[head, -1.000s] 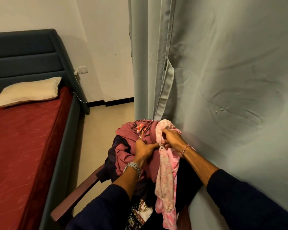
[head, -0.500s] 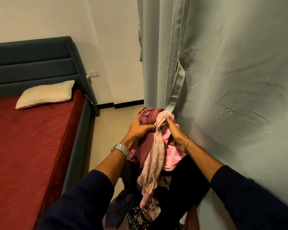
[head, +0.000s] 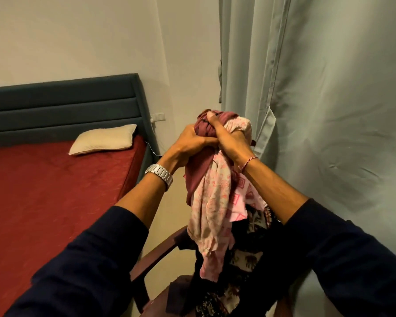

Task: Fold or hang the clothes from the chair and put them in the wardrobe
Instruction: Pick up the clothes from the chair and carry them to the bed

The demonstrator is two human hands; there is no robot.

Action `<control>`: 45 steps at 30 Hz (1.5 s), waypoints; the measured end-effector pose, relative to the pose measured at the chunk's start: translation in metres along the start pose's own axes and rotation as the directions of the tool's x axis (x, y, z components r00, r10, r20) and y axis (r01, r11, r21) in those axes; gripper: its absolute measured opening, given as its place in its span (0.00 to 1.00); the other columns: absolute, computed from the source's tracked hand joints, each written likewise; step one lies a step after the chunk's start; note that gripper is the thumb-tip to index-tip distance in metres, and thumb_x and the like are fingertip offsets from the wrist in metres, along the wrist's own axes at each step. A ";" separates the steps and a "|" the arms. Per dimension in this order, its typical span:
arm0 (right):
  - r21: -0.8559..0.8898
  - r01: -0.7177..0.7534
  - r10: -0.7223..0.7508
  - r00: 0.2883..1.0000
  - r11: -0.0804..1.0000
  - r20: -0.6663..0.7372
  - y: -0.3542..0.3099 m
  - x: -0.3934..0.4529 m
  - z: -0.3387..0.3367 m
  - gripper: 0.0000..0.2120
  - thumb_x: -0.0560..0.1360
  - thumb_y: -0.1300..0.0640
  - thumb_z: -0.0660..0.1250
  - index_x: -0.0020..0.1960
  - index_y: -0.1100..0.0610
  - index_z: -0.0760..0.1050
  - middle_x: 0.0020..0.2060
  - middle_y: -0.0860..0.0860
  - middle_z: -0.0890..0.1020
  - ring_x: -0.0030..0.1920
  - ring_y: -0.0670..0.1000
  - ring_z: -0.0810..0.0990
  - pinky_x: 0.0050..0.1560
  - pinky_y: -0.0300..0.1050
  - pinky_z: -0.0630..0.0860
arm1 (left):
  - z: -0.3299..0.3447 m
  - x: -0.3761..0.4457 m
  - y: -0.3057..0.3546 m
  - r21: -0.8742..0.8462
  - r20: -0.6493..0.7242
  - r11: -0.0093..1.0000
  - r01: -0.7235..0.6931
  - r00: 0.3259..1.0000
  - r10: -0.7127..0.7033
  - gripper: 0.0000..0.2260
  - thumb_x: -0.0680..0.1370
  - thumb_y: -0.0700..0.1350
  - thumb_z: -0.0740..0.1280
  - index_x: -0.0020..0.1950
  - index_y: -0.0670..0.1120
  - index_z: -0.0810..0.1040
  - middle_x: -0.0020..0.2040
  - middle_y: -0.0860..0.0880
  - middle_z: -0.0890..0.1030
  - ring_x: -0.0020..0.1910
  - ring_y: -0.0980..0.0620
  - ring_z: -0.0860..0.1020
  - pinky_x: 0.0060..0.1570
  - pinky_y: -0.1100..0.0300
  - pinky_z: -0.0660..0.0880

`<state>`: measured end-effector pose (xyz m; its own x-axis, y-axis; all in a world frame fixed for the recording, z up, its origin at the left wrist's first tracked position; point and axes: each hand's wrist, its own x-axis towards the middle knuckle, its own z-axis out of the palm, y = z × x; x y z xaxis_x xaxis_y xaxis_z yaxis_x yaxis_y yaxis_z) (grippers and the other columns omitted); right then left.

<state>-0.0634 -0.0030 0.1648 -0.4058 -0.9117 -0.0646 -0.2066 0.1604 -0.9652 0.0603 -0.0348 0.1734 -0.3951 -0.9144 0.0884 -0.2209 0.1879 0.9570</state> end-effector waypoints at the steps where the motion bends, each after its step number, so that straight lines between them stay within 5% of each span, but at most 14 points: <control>1: 0.030 0.017 -0.018 0.999 0.999 0.032 -0.012 -0.004 0.004 0.60 0.53 0.13 0.59 0.69 0.57 0.76 0.62 0.56 0.81 0.59 0.59 0.80 0.67 0.57 0.73 | -0.011 -0.004 0.009 0.011 -0.022 1.000 -0.017 1.000 0.017 0.10 0.74 0.38 0.75 0.49 0.51 0.80 0.42 0.52 0.83 0.35 0.62 0.83 0.34 0.71 0.76; 4: 0.110 0.076 -0.093 0.983 0.991 0.159 -0.036 -0.013 0.020 0.56 0.51 0.13 0.61 0.61 0.53 0.82 0.52 0.52 0.85 0.53 0.56 0.84 0.62 0.56 0.78 | -0.044 -0.016 0.025 0.038 -0.108 0.998 -0.046 0.993 0.050 0.11 0.72 0.37 0.76 0.50 0.49 0.81 0.44 0.49 0.84 0.41 0.53 0.84 0.38 0.67 0.78; 7: 0.174 0.170 -0.208 0.951 0.970 0.230 -0.050 -0.024 0.030 0.43 0.67 0.19 0.56 0.57 0.53 0.84 0.48 0.52 0.87 0.51 0.53 0.85 0.56 0.51 0.81 | -0.082 -0.029 0.032 0.052 -0.225 0.996 -0.078 0.970 0.088 0.15 0.69 0.37 0.77 0.53 0.45 0.82 0.46 0.49 0.84 0.45 0.52 0.83 0.43 0.64 0.79; 11: 0.237 0.172 -0.205 0.970 0.956 0.126 -0.043 -0.017 0.059 0.46 0.71 0.19 0.44 0.57 0.53 0.83 0.53 0.51 0.86 0.53 0.51 0.83 0.52 0.47 0.76 | -0.142 -0.045 0.035 0.099 -0.260 0.991 -0.088 0.959 0.111 0.19 0.67 0.38 0.78 0.57 0.43 0.83 0.52 0.45 0.85 0.51 0.46 0.83 0.55 0.53 0.81; 14: 0.182 0.196 -0.208 0.977 0.964 0.053 -0.033 0.005 0.097 0.47 0.66 0.15 0.49 0.48 0.59 0.76 0.47 0.56 0.82 0.49 0.55 0.81 0.60 0.56 0.74 | -0.194 -0.058 0.030 0.125 -0.246 0.985 -0.118 0.958 0.146 0.15 0.68 0.35 0.77 0.54 0.42 0.84 0.50 0.43 0.85 0.50 0.45 0.84 0.54 0.53 0.81; 16: 0.179 0.264 -0.291 0.945 0.948 0.150 -0.031 0.012 0.130 0.49 0.66 0.17 0.53 0.67 0.55 0.72 0.61 0.57 0.79 0.61 0.57 0.80 0.66 0.61 0.73 | -0.230 -0.069 0.025 0.127 -0.219 0.984 -0.126 0.964 0.152 0.14 0.69 0.34 0.75 0.53 0.44 0.83 0.49 0.45 0.85 0.48 0.47 0.84 0.51 0.56 0.81; 18: 0.150 0.368 -0.397 0.851 0.918 0.343 -0.043 -0.002 0.173 0.51 0.65 0.19 0.58 0.79 0.46 0.55 0.75 0.52 0.67 0.71 0.53 0.71 0.70 0.56 0.71 | -0.271 -0.080 0.017 0.125 -0.211 0.984 -0.130 0.965 0.154 0.14 0.70 0.33 0.75 0.53 0.46 0.83 0.49 0.45 0.85 0.47 0.49 0.84 0.50 0.58 0.81; 22: 0.132 0.431 -0.423 0.699 0.893 0.576 -0.060 -0.043 0.264 0.54 0.56 0.28 0.77 0.74 0.50 0.63 0.65 0.50 0.79 0.62 0.50 0.81 0.64 0.53 0.77 | -0.340 -0.099 -0.003 0.103 -0.253 0.988 -0.117 0.957 0.140 0.13 0.70 0.33 0.75 0.51 0.46 0.83 0.48 0.46 0.85 0.47 0.49 0.84 0.48 0.58 0.81; 27: 0.197 0.400 -0.443 0.757 0.895 0.480 -0.067 -0.084 0.368 0.56 0.51 0.41 0.86 0.73 0.53 0.67 0.62 0.47 0.80 0.62 0.47 0.80 0.66 0.51 0.76 | -0.413 -0.113 -0.028 0.061 -0.349 0.991 -0.120 0.927 0.134 0.14 0.69 0.33 0.76 0.52 0.45 0.83 0.48 0.47 0.85 0.46 0.51 0.84 0.49 0.58 0.81; 32: 0.279 0.425 -0.498 0.815 0.861 0.295 -0.094 -0.091 0.439 0.44 0.54 0.44 0.85 0.65 0.54 0.75 0.58 0.50 0.84 0.58 0.49 0.83 0.62 0.54 0.79 | -0.473 -0.132 -0.040 0.080 -0.425 0.985 -0.156 0.888 0.175 0.14 0.71 0.39 0.78 0.54 0.40 0.82 0.47 0.46 0.85 0.45 0.51 0.84 0.46 0.59 0.81; 37: 0.350 0.437 -0.538 0.796 0.828 0.278 -0.131 -0.114 0.499 0.37 0.62 0.60 0.85 0.67 0.61 0.74 0.56 0.50 0.83 0.55 0.46 0.83 0.59 0.43 0.80 | -0.540 -0.177 -0.054 0.087 -0.519 0.992 -0.096 0.845 0.127 0.34 0.66 0.63 0.78 0.63 0.45 0.74 0.50 0.51 0.81 0.43 0.58 0.81 0.36 0.68 0.75; 39: 0.417 0.418 -0.552 0.785 0.807 0.282 -0.144 -0.124 0.521 0.30 0.65 0.66 0.82 0.63 0.62 0.74 0.51 0.47 0.82 0.49 0.36 0.82 0.54 0.34 0.79 | -0.563 -0.202 -0.079 0.044 -0.493 0.995 -0.086 0.865 0.097 0.40 0.63 0.66 0.76 0.68 0.47 0.71 0.56 0.51 0.80 0.49 0.58 0.81 0.42 0.65 0.76; 42: 0.492 0.381 -0.560 0.776 0.783 0.291 -0.167 -0.135 0.554 0.26 0.67 0.67 0.79 0.61 0.59 0.74 0.50 0.45 0.81 0.46 0.33 0.80 0.50 0.29 0.78 | -0.584 -0.237 -0.132 -0.054 -0.401 0.997 -0.055 0.916 0.029 0.41 0.64 0.56 0.81 0.72 0.48 0.68 0.67 0.48 0.78 0.64 0.52 0.78 0.60 0.57 0.77; 45: 0.561 0.330 -0.564 0.763 0.759 0.315 -0.191 -0.150 0.585 0.28 0.66 0.65 0.80 0.63 0.61 0.75 0.52 0.50 0.82 0.50 0.39 0.81 0.52 0.33 0.79 | -0.583 -0.263 -0.167 -0.163 -0.422 0.987 -0.006 0.904 -0.064 0.21 0.69 0.37 0.78 0.61 0.43 0.78 0.54 0.47 0.85 0.51 0.54 0.84 0.50 0.61 0.79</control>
<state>0.5579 -0.1187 0.2104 0.0878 -0.9054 0.4155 0.2083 -0.3912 -0.8964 0.7209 -0.0346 0.1515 0.0333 -0.9902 0.1353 -0.0698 0.1327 0.9887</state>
